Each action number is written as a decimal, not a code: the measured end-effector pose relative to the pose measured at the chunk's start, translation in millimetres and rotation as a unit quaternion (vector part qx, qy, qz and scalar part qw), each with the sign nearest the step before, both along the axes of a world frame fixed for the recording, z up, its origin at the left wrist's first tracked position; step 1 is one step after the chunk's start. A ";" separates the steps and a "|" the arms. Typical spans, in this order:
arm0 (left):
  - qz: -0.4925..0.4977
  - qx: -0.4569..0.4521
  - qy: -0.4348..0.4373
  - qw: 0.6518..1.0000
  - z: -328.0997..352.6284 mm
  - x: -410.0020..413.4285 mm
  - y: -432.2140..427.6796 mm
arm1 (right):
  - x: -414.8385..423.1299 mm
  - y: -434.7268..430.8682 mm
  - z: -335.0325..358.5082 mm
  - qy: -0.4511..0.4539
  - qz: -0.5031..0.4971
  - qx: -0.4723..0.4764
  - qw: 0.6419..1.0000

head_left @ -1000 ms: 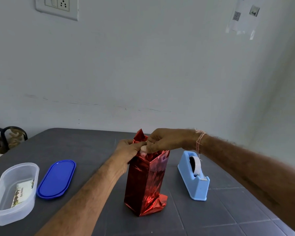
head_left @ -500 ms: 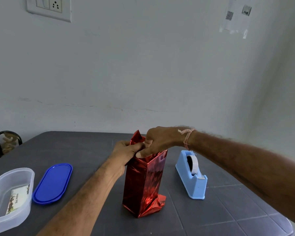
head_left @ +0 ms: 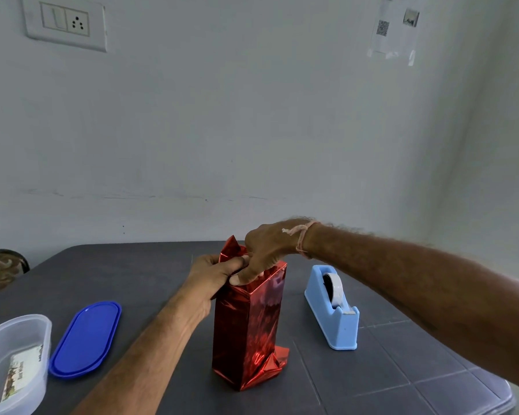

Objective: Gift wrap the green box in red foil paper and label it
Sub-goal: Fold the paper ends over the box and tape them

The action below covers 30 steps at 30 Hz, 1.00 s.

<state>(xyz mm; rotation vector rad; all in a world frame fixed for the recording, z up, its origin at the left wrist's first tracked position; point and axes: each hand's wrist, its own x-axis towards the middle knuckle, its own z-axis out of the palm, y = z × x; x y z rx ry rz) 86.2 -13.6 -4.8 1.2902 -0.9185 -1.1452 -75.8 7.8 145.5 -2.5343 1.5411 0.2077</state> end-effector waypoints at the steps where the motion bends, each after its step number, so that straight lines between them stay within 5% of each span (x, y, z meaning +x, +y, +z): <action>1: -0.003 0.002 -0.002 1.000 -0.2 0.6 0.1 | 3.5 -29.8 -19.4 -0.002 -0.008 0.000 1.000; 6: 0.007 0.010 0.007 1.000 -0.4 -0.3 -1.0 | 14.7 -97.7 -66.8 0.046 0.033 0.011 0.998; 20: 0.011 0.014 0.012 1.000 1.2 -1.8 -2.3 | 9.3 -94.0 -64.5 -0.067 0.071 0.072 0.993; 30: 0.000 0.007 0.005 1.000 -2.5 -0.5 -6.9 | 9.1 -90.7 -74.7 -0.090 0.072 0.025 0.993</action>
